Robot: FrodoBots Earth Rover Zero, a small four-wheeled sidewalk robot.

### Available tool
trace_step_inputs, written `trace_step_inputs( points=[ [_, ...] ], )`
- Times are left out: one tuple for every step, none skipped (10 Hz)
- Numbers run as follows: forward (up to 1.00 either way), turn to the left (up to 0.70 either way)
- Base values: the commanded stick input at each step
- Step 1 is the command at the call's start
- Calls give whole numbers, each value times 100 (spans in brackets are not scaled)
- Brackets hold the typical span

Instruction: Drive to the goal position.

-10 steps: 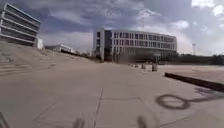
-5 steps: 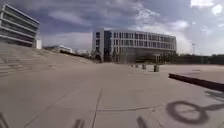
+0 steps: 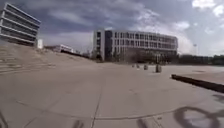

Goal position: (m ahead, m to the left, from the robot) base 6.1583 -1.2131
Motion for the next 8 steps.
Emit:
trace_step_inputs(
  points=[
    [70, 0],
    [70, 0],
    [70, 0],
    [70, 0],
    [70, 0],
    [70, 0],
    [70, 0],
    [70, 0]
  ],
)
